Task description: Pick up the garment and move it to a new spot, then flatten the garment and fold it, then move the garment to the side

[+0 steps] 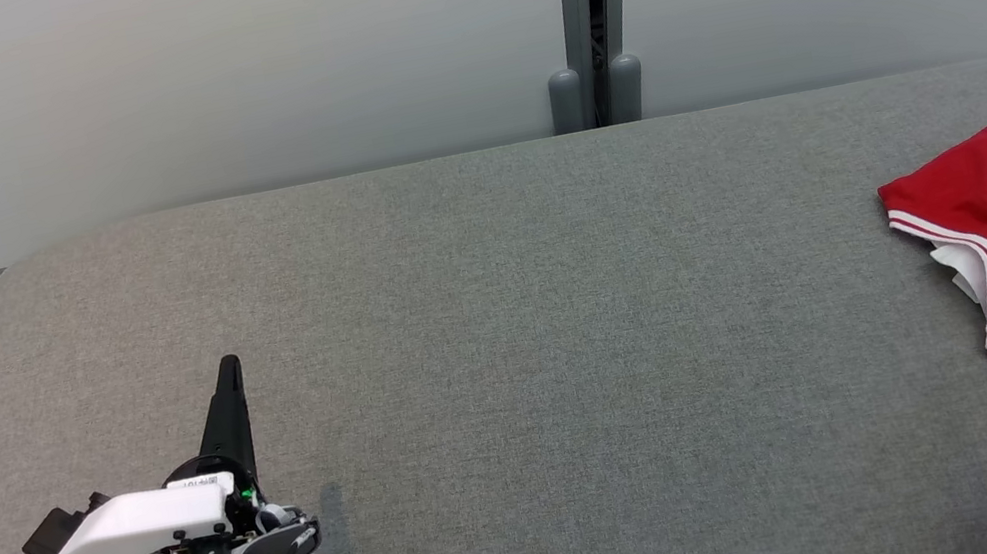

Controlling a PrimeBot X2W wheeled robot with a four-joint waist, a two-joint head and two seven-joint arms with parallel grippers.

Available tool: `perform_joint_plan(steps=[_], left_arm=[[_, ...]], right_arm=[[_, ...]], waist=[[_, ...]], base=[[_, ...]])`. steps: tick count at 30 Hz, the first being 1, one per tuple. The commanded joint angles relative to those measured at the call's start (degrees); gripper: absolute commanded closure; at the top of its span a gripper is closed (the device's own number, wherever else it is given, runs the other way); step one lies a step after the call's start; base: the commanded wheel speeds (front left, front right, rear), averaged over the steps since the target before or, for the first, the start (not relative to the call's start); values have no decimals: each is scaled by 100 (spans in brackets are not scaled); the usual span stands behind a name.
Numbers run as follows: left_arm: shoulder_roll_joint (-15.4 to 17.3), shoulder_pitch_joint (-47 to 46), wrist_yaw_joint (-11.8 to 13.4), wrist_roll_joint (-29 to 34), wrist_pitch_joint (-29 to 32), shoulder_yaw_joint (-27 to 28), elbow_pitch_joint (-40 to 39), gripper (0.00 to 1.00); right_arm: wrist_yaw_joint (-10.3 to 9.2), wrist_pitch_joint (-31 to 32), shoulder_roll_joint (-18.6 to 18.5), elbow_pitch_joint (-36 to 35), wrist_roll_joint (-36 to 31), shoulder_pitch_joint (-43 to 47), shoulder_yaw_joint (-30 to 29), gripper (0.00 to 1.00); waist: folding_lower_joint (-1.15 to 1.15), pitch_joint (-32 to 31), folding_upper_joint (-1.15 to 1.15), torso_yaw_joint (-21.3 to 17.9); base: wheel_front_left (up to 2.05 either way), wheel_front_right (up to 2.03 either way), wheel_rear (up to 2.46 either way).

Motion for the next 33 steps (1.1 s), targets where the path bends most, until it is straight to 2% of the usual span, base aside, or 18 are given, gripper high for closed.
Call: perform_joint_plan(steps=[1, 33], left_arm=[[31, -66, -20, 2, 18, 1, 2, 100], [32, -65, -21, 2, 17, 2, 0, 100]], right_arm=[[2, 16, -52, 2, 32, -24, -5, 100], [2, 16, -52, 1, 32, -24, -2, 100]], waist=[[0, 0, 0, 0], [0, 0, 0, 0]], base=[[0, 0, 0], [0, 0, 0]])
